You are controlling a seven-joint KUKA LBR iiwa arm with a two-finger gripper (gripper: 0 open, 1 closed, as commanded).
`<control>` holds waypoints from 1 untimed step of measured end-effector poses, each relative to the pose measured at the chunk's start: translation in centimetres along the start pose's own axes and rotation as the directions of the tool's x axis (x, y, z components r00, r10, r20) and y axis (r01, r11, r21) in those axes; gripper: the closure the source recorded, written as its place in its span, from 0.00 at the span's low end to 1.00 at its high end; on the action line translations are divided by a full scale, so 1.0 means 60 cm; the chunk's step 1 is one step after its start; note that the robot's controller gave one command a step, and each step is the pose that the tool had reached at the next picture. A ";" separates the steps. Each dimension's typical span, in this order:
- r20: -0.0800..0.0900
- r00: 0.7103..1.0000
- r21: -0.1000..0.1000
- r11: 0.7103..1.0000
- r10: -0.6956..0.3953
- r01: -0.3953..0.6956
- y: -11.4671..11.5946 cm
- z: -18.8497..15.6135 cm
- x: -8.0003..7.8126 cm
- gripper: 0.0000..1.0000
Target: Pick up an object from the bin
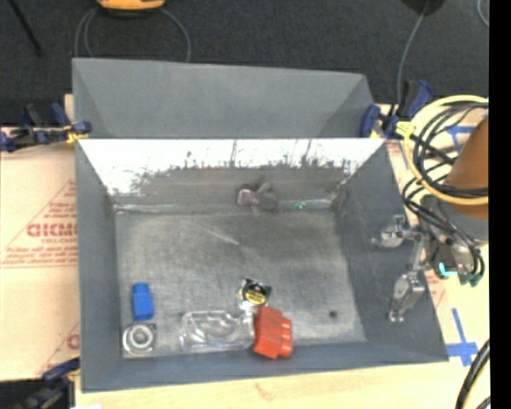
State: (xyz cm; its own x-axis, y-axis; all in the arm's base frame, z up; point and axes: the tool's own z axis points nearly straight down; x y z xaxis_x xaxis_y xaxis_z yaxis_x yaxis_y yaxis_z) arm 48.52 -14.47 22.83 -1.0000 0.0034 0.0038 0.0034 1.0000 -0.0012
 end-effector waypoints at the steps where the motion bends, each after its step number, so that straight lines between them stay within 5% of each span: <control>1: 0.005 0.959 0.000 0.959 -0.282 0.282 0.066 -0.020 0.005 0.00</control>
Offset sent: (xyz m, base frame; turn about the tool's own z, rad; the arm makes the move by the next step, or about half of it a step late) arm -0.0038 0.0400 0.0113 -0.2868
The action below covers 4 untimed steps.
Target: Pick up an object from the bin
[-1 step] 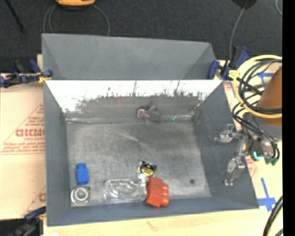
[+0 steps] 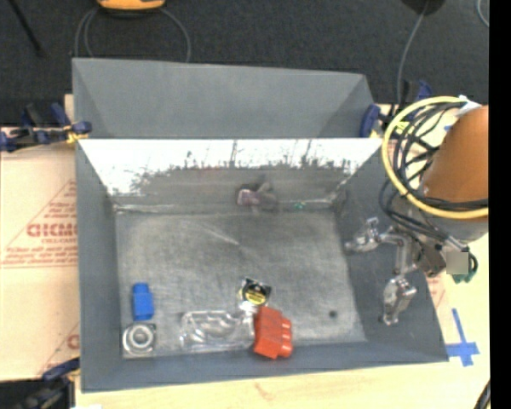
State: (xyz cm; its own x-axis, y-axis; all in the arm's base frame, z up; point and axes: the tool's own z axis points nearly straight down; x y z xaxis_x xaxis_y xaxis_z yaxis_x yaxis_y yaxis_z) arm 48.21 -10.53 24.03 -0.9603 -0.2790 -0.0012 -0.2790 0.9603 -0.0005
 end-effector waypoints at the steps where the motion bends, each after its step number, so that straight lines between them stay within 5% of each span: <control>1: -0.003 0.995 -0.005 0.995 -0.101 0.101 0.088 0.265 -0.078 0.00; 2: 0.010 0.962 0.007 0.962 -0.272 0.272 0.167 0.259 -0.048 0.00; 3: 0.008 0.910 0.007 0.910 -0.415 0.415 0.220 0.240 -0.054 0.00; 4: 0.011 0.908 0.011 0.908 -0.418 0.418 0.219 0.239 -0.057 1.00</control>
Offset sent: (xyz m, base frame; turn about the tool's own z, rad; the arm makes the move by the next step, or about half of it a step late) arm 0.0306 0.0611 -0.1551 -0.0947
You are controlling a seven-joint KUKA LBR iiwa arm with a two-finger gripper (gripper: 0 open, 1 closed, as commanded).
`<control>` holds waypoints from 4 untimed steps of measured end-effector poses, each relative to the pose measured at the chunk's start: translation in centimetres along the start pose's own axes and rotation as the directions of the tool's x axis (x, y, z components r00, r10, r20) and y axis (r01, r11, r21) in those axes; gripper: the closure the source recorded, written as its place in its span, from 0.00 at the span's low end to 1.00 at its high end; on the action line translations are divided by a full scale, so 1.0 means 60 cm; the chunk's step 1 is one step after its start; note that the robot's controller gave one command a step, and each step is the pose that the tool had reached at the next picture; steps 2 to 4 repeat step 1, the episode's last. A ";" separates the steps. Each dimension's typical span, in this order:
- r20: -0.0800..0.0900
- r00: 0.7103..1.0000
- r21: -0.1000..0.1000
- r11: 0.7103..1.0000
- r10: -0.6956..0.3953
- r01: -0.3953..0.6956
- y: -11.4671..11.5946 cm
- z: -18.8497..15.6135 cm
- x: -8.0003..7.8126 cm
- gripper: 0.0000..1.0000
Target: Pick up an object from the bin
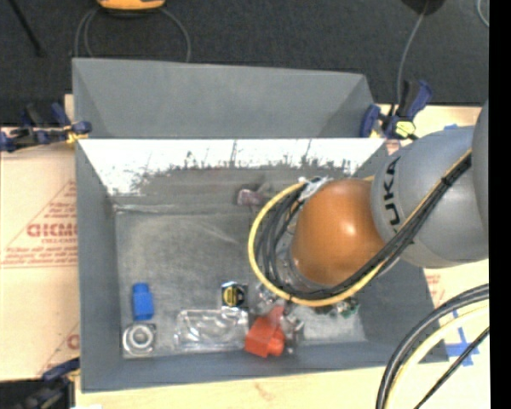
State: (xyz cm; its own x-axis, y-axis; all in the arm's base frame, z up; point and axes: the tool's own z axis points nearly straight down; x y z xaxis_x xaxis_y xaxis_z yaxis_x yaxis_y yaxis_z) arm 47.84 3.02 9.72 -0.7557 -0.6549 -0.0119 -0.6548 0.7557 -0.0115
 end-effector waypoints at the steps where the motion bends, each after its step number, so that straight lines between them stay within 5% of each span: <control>1: -0.001 0.987 -0.003 0.987 -0.160 0.160 -0.038 -0.457 -0.036 1.00; 4: -0.001 0.987 -0.003 0.987 -0.160 0.160 -0.038 -0.457 -0.036 1.00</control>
Offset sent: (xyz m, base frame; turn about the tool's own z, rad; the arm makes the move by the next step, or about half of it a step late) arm 0.0243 -0.0022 0.2700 -0.1639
